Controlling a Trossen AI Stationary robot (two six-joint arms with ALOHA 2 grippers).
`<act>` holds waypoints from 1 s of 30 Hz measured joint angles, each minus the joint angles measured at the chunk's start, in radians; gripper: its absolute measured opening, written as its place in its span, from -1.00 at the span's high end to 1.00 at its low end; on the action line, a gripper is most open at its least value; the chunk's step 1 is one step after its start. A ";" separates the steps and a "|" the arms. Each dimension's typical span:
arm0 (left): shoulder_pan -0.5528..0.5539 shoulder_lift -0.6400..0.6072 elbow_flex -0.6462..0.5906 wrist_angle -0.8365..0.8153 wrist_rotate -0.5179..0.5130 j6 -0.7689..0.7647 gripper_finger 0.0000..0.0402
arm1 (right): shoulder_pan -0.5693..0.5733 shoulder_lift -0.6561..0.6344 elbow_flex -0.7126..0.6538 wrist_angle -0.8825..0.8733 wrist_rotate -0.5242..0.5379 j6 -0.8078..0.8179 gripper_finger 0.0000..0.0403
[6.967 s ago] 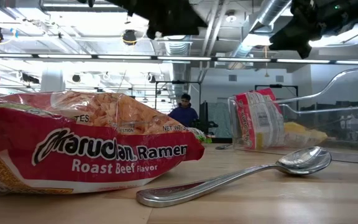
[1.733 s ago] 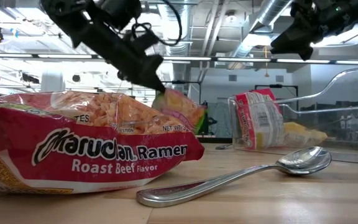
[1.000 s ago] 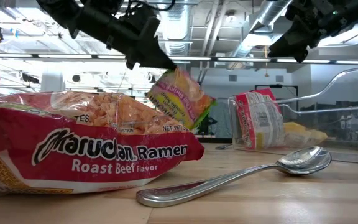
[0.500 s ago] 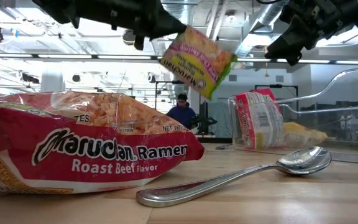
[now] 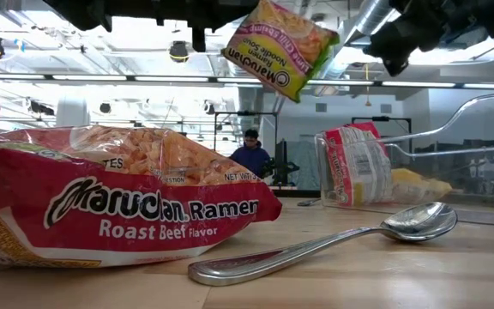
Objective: Pick & Place Food Item
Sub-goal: Put the green noodle pack into the transparent bin
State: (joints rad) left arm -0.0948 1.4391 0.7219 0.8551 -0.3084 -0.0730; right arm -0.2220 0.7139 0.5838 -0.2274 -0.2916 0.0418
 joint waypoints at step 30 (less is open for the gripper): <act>0.028 0.251 0.196 0.052 0.003 -0.074 1.00 | 0.050 0.121 0.000 0.099 0.008 0.003 -0.19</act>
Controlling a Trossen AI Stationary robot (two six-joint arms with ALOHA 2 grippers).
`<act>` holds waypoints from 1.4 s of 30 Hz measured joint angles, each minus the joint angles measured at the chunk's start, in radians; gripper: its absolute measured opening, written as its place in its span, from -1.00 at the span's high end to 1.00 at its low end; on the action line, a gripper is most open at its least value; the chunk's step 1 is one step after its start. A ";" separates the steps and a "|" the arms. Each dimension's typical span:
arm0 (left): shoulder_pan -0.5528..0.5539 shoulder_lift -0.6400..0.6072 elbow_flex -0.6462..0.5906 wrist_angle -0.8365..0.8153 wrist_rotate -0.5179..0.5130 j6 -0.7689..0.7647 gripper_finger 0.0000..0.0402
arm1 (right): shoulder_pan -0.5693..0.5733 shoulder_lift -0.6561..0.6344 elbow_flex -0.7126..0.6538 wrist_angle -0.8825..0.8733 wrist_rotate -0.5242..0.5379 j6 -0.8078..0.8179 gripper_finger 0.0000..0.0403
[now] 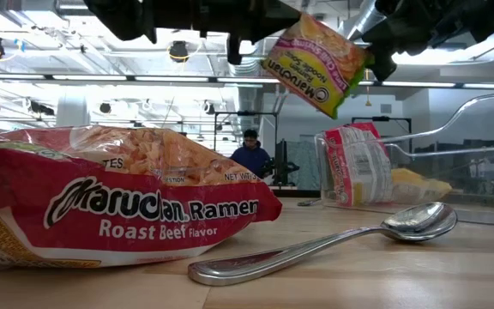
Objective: Pick & Place Food Item
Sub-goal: Put the green noodle pack into the transparent bin
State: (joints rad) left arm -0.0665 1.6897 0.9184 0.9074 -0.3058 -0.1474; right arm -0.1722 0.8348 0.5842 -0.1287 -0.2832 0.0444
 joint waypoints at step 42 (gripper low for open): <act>0.010 0.019 0.014 0.000 0.000 0.017 0.92 | 0.001 -0.006 0.000 -0.082 0.076 0.000 0.99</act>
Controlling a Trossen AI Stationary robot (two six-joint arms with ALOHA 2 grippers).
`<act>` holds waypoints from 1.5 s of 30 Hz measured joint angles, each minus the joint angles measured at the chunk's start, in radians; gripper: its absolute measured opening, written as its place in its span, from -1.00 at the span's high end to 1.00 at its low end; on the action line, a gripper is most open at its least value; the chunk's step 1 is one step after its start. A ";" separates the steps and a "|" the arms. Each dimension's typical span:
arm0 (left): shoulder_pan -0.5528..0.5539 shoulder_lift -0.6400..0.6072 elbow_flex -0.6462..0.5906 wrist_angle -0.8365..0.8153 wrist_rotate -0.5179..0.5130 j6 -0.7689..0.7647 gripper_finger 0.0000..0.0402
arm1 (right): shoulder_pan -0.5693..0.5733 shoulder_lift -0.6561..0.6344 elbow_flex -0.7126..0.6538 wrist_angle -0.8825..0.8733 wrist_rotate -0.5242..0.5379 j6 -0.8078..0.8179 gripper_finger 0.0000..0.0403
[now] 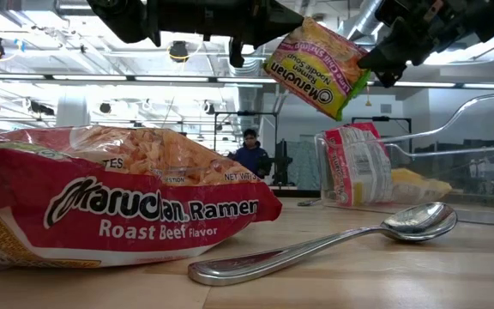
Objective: Pick & Place Food Item
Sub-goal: Put the green noodle pack into the transparent bin
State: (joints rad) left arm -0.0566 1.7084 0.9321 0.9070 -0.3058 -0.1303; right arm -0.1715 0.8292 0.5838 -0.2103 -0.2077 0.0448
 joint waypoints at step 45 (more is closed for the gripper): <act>-0.003 -0.121 -0.001 -0.167 0.001 -0.006 0.46 | 0.001 -0.210 0.017 -0.369 -0.001 -0.172 1.00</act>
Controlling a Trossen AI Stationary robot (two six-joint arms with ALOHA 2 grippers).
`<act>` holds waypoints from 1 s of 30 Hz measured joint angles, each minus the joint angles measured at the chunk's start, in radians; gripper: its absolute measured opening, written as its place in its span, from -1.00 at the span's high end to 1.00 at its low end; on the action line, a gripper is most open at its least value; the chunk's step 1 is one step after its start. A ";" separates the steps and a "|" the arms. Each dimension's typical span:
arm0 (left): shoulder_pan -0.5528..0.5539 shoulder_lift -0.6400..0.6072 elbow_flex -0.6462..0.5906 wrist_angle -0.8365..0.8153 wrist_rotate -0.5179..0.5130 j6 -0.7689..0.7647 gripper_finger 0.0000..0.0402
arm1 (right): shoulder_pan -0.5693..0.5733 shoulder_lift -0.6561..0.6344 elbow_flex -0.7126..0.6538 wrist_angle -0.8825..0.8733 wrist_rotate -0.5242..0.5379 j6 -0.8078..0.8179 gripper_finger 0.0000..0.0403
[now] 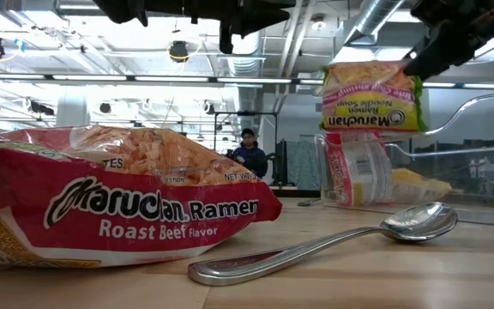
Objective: Pick & Place Food Item
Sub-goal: Put the green noodle pack into the transparent bin
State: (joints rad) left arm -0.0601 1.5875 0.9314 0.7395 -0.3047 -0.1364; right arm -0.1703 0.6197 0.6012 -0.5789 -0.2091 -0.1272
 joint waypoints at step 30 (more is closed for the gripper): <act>0.000 0.000 0.000 0.000 0.000 0.000 0.46 | 0.000 0.002 0.076 -0.199 0.058 -0.250 1.00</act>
State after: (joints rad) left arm -0.0601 1.5875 0.9314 0.7395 -0.3050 -0.1364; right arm -0.1703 0.6216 0.6777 -0.7777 -0.1515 -0.3767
